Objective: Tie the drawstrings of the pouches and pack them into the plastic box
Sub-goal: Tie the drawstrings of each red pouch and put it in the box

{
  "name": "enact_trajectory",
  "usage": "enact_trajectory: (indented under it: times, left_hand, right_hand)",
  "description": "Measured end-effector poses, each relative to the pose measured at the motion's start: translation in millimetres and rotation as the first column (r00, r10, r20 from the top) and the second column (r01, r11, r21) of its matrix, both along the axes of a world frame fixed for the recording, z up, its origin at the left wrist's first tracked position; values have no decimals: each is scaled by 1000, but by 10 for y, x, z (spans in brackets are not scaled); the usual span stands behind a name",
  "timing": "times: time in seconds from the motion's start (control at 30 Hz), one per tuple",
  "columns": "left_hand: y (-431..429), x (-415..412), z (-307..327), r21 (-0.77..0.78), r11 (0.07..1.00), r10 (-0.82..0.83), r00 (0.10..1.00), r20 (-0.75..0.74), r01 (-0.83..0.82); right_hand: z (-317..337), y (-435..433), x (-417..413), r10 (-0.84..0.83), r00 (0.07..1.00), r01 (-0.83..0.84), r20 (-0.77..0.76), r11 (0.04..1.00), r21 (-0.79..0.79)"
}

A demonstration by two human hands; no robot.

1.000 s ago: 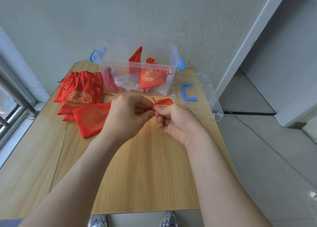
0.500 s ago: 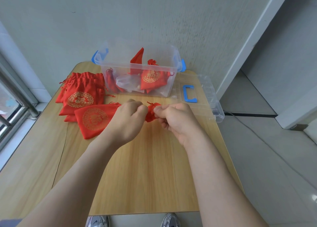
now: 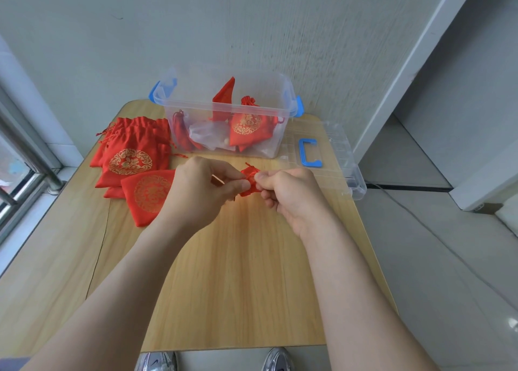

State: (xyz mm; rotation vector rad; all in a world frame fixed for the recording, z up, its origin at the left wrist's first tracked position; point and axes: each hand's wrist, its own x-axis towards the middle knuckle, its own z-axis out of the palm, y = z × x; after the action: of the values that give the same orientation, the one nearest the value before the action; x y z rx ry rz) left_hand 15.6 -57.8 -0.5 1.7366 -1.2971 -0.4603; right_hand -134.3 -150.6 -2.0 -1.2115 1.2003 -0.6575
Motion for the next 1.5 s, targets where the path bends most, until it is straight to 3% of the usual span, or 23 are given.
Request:
enact_trajectory:
  times: [0.27,0.5,0.7,0.9,1.1,1.3,1.5]
  left_hand:
    - [-31,-42,-29,195,981,3,996,-86,14]
    - [-59,-163,16,192,981,37,976,-214,5]
    - [-74,-130,-79,160,987,2,1000,24,-5]
    - [-88,-99,-76,181,983,18,995,101,-36]
    - [-76,-85,-70,208,976,39,993,109,-61]
    - [-71,-38,-44,264,955,111,989,97,-133]
    - [-62,15,-89,306,934,160,982,104,-185]
  right_hand:
    - [-15,28,11,48,996,-54,-76,996,-69]
    - [11,64,23,94,989,-105,-111,990,-95]
    - [14,77,-7,142,990,-142,-19,989,-47]
    - [-20,55,-19,108,994,-108,-4,988,-110]
    - [-19,79,13,-5,992,-32,-126,958,-285]
    - [-41,85,-16,-9,937,-163,-349,873,-460]
    - [-51,76,-36,-40,914,-183,-405,848,-498]
